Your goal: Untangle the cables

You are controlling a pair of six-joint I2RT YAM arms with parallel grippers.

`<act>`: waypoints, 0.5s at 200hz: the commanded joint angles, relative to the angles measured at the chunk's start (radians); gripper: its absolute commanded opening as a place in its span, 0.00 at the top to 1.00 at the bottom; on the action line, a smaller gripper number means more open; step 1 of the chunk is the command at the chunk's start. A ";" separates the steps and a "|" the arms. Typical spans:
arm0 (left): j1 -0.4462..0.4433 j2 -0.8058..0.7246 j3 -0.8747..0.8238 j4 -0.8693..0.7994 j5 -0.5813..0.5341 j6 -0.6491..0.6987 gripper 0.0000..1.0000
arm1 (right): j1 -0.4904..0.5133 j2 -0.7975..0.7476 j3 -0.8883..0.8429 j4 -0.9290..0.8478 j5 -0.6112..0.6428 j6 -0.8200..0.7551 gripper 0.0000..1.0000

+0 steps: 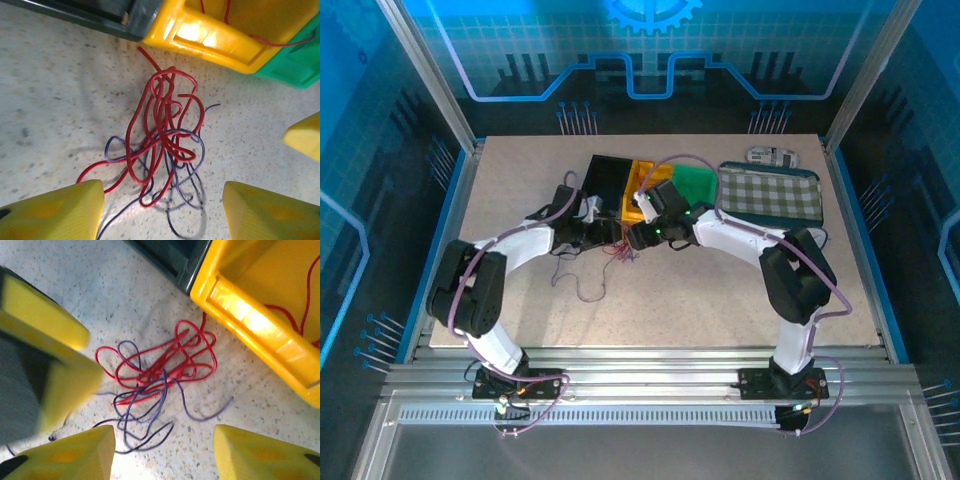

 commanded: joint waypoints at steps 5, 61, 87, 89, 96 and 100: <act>0.031 -0.081 -0.048 0.059 0.035 -0.050 0.33 | 0.006 -0.044 -0.012 0.039 -0.009 0.004 0.46; 0.031 -0.077 -0.048 -0.065 -0.036 0.016 0.39 | 0.007 0.079 0.130 -0.067 -0.037 -0.017 0.51; 0.029 -0.078 -0.069 -0.061 -0.053 0.002 0.41 | -0.001 0.170 0.244 -0.129 -0.037 0.014 0.58; 0.029 -0.077 -0.070 -0.063 -0.057 0.001 0.41 | -0.001 0.178 0.255 -0.134 -0.038 0.016 0.59; 0.028 -0.073 -0.072 -0.074 -0.077 -0.003 0.43 | -0.001 0.205 0.292 -0.164 -0.041 0.019 0.60; 0.026 -0.070 -0.071 -0.082 -0.093 -0.005 0.44 | -0.001 0.222 0.315 -0.179 -0.046 0.019 0.61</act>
